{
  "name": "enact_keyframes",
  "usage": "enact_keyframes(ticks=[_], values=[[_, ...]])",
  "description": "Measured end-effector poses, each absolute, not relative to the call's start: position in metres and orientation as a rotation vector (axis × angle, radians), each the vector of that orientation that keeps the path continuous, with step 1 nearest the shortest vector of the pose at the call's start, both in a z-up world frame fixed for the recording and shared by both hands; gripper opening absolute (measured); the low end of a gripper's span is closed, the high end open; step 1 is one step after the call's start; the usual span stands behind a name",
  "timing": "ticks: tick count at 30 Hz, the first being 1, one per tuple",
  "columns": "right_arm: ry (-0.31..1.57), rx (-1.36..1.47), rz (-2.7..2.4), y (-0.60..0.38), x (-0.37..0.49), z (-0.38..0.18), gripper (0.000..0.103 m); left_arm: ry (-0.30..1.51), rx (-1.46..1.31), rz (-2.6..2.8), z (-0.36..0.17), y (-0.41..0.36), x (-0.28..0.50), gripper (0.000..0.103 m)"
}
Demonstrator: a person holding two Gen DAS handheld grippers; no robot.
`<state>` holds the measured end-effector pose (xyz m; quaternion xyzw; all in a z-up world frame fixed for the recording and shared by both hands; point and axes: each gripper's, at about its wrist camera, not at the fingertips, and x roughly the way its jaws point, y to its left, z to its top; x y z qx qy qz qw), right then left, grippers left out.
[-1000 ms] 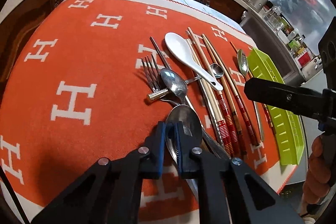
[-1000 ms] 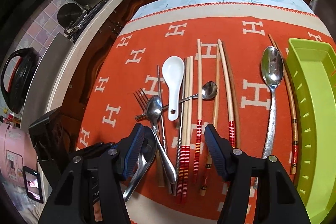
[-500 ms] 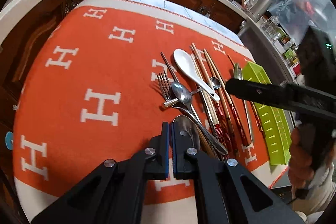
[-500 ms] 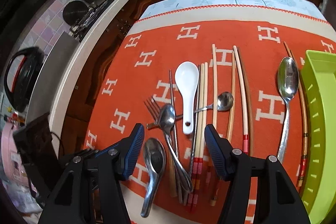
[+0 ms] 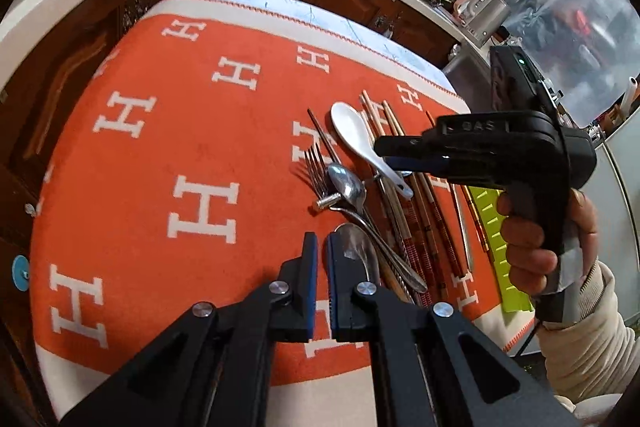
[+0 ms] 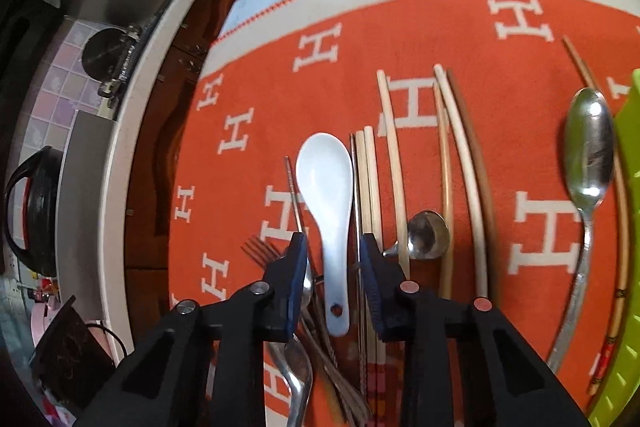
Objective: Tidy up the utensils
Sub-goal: 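Close right tool on white spoon handle while left tool closes on steel spoon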
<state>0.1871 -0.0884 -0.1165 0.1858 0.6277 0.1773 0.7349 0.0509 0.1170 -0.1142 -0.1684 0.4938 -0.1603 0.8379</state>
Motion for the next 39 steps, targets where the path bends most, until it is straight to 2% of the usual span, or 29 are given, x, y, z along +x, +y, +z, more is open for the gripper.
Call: enact_keyframes(ticks=[3, 9, 23, 26, 31, 35, 39], values=[[1.368, 0.394, 0.377, -0.086, 0.193, -0.121, 0.028, 1.066, -0.369, -0.334, -0.122, 0.117, 0.053, 0.015], [1.371, 0.351, 0.377, -0.073, 0.2, -0.119, 0.027, 1.081, -0.398, -0.338, -0.13, 0.121, 0.056, 0.025], [1.371, 0.288, 0.377, -0.05, 0.203, -0.13, 0.019, 1.114, -0.365, -0.369, -0.14, 0.105, 0.063, 0.025], [1.346, 0.207, 0.361, -0.04, 0.2, -0.129, 0.015, 1.12, -0.357, -0.374, -0.143, 0.102, 0.065, 0.026], [1.283, 0.089, 0.344, -0.026, 0.194, -0.126, 0.005, 1.106, -0.338, -0.392, -0.143, 0.095, 0.07, 0.031], [1.257, 0.081, 0.359, -0.027, 0.192, -0.125, 0.003, 1.091, -0.299, -0.417, -0.142, 0.086, 0.071, 0.039], [1.248, 0.115, 0.374, -0.036, 0.19, -0.123, 0.002, 1.069, -0.239, -0.438, -0.141, 0.077, 0.07, 0.039]])
